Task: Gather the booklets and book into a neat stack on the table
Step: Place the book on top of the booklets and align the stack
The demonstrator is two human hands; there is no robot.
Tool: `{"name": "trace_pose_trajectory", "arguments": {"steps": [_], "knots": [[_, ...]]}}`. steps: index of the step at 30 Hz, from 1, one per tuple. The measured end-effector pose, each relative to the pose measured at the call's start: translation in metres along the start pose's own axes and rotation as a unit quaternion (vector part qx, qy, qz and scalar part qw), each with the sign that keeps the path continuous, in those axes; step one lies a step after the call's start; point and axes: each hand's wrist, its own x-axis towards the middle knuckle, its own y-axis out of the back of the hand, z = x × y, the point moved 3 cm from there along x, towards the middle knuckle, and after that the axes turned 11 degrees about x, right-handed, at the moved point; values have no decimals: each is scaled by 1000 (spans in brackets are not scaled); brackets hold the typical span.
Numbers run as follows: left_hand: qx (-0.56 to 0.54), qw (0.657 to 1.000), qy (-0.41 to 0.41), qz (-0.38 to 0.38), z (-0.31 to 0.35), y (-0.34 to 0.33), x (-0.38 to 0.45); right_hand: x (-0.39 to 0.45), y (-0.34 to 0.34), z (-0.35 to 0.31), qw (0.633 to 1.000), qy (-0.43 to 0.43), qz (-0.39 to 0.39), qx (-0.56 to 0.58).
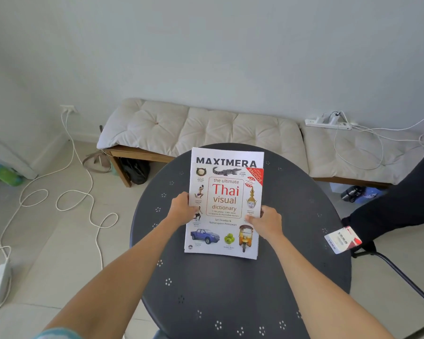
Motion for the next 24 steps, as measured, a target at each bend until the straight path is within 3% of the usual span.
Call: {"name": "trace_pose_trajectory", "arguments": {"steps": [10, 24], "knots": [[32, 994, 74, -71, -18, 2, 82, 77, -43, -11, 993, -92, -48, -55], [-4, 996, 92, -19, -10, 36, 151, 141, -79, -50, 993, -99, -45, -48]]}}
